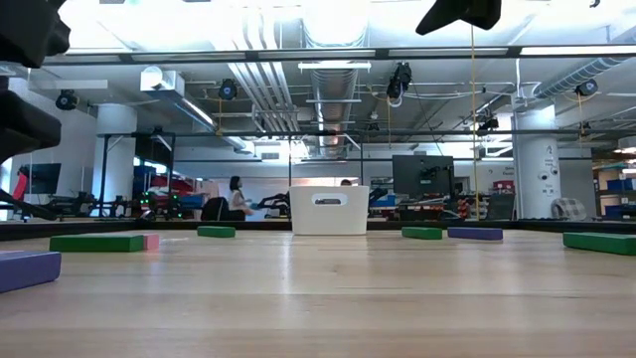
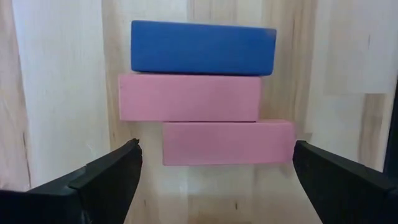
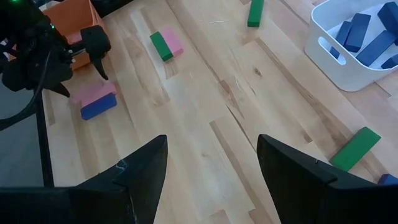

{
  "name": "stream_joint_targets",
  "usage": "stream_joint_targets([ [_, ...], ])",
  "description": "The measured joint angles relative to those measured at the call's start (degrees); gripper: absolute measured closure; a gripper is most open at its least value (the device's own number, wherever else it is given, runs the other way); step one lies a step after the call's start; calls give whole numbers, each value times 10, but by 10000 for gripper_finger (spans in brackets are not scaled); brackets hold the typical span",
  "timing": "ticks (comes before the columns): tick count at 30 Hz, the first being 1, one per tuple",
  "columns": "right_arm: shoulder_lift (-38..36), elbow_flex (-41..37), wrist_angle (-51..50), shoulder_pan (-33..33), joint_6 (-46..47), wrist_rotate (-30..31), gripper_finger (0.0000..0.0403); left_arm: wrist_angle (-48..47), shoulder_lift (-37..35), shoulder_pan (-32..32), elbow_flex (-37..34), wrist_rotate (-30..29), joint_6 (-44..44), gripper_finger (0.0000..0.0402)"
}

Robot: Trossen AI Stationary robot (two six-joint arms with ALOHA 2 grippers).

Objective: Sort blocks
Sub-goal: Put the pink block into the orange bin

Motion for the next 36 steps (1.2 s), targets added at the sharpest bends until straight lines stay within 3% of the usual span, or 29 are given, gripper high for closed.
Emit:
stream_joint_targets([
  [36,0,0,-1,0,4,0,165,16,49,-19,10,-35,0,15],
])
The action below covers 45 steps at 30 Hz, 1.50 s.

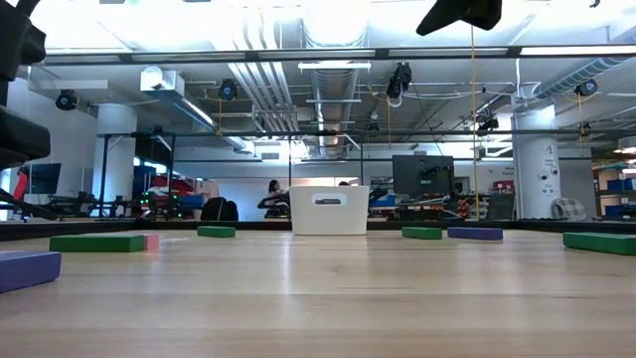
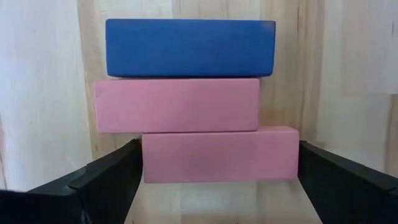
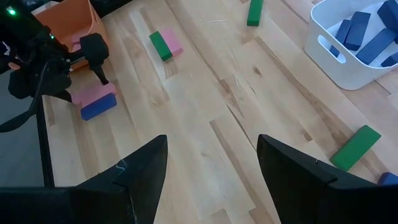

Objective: Sort blocks
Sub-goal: Put the pink block into the orange bin

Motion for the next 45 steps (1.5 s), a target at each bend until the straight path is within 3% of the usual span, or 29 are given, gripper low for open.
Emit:
stream_joint_targets([
  [10,0,0,0,0,-1,0,165,18,18,0,-5,-6,-12,16],
  [20,0,0,0,0,-6,0,165,15,22,1,-4,-12,-17,72],
  [28,0,0,0,0,-13,0,165,-1,7,1,4,-8,-17,72],
  [37,0,0,0,0,-28,0,165,-82,-30,2,36,0,-25,73],
  [45,0,0,0,0,-41,0,165,-179,-62,0,121,0,-16,70],
])
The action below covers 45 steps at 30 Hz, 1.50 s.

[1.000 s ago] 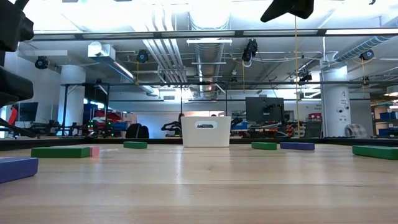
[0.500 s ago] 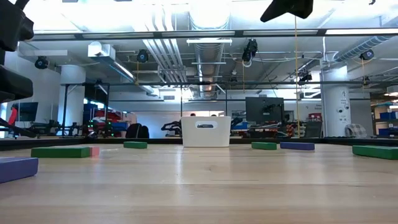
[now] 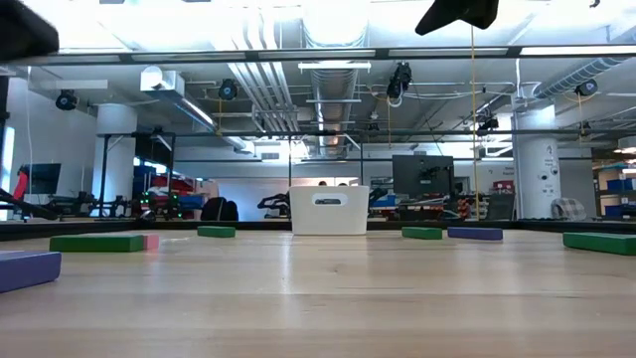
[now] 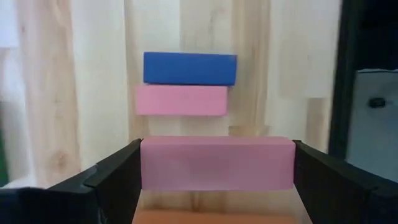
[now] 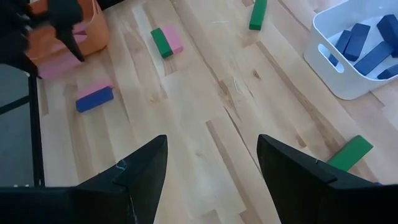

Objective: Sort blocks
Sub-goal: Put the pink block into the orange bin, then put the green block into the gray bin

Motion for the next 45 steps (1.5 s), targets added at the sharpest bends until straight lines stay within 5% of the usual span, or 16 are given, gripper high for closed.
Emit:
stream_joint_targets([
  [9,0,0,0,0,-20,0,165,-151,-23,-41,94,2,-39,68],
  [17,0,0,0,0,-31,0,165,-214,-40,-119,109,6,-120,67],
  [26,0,0,0,0,-34,0,165,-219,-54,-163,64,21,-181,66],
  [45,0,0,0,-16,-32,-5,165,-229,-63,-167,45,26,-165,15],
])
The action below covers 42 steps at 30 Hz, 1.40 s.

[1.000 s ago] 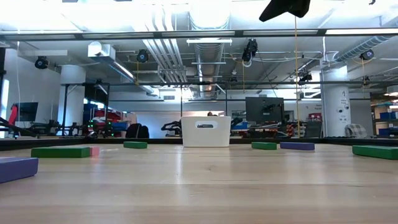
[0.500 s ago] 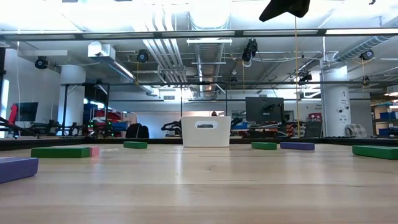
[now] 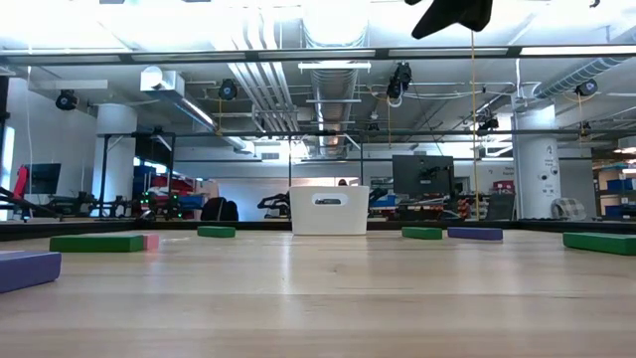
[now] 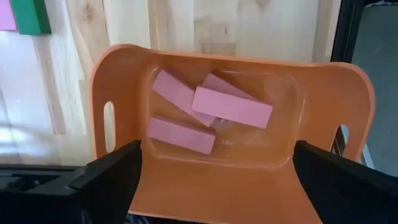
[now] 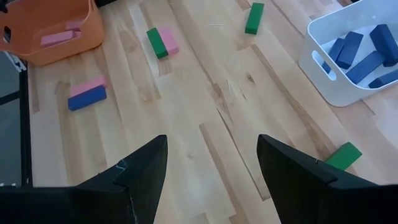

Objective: Sort blocks
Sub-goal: Put the green block into the gray bin

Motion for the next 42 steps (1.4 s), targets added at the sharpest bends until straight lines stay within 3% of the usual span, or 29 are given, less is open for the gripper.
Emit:
stream_joint_targets([
  [6,0,0,0,-8,11,-15,165,-12,-4,10,29,-12,6,14],
  [11,0,0,0,-10,18,-20,165,-22,-17,46,65,-95,0,13],
  [19,0,4,0,-13,43,-41,165,-16,-72,172,63,-198,-2,13],
  [24,0,12,-19,-19,84,-57,165,53,-106,250,55,-241,34,13],
  [31,0,16,-88,-73,184,-85,165,286,-143,329,0,-240,174,13],
  [35,0,16,-109,-120,205,-111,165,426,-159,353,-54,-219,205,13],
  [39,0,16,-111,-166,206,-122,165,635,-175,367,-128,-161,205,13],
  [42,0,16,-112,-203,198,-129,165,804,-181,367,-186,-158,210,13],
])
